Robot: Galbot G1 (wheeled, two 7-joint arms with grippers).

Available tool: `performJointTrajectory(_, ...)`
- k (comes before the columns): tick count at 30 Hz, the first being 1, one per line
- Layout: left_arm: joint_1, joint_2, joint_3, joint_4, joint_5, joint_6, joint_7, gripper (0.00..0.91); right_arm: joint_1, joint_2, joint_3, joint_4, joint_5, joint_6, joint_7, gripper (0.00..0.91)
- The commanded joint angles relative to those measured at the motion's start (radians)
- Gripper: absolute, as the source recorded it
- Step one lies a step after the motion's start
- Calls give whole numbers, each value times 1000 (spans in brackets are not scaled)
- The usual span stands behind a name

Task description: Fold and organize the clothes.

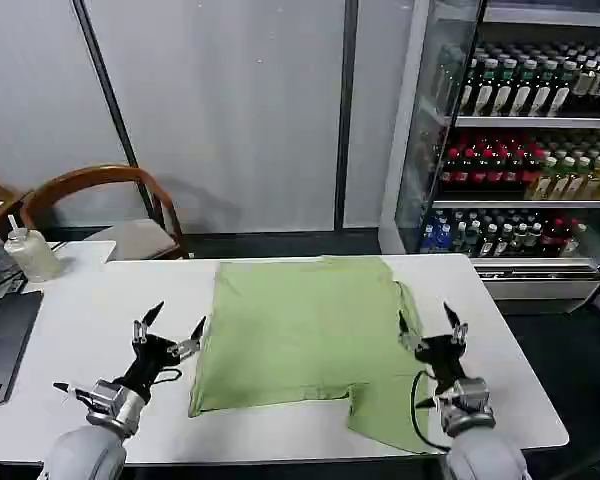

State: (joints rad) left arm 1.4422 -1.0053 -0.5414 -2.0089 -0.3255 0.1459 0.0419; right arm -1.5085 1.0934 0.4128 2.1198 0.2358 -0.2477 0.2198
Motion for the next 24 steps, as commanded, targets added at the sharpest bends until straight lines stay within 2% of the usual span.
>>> performJointTrajectory(1,212,35,-1,-193,-84,323,-103,907,-226,-79,50,101,46,-53,21,907)
performJointTrajectory(5,223,31,3,-176,-88,361,-158,907,-330,-39,70,119,56,-55,32,907)
performJointTrajectory(9,254,25,24,-181,-85,360,-174,907,-390,-10,72,128,20,-42,16,907)
performJointTrajectory(16,230,11,32,-136,-90,354,-189,907,-396,2,51,106,28,-56,6,907)
performJointTrajectory(24,201,7,2,-91,-236,353,-196,907,-397,-2,44,58,21,-47,19,907)
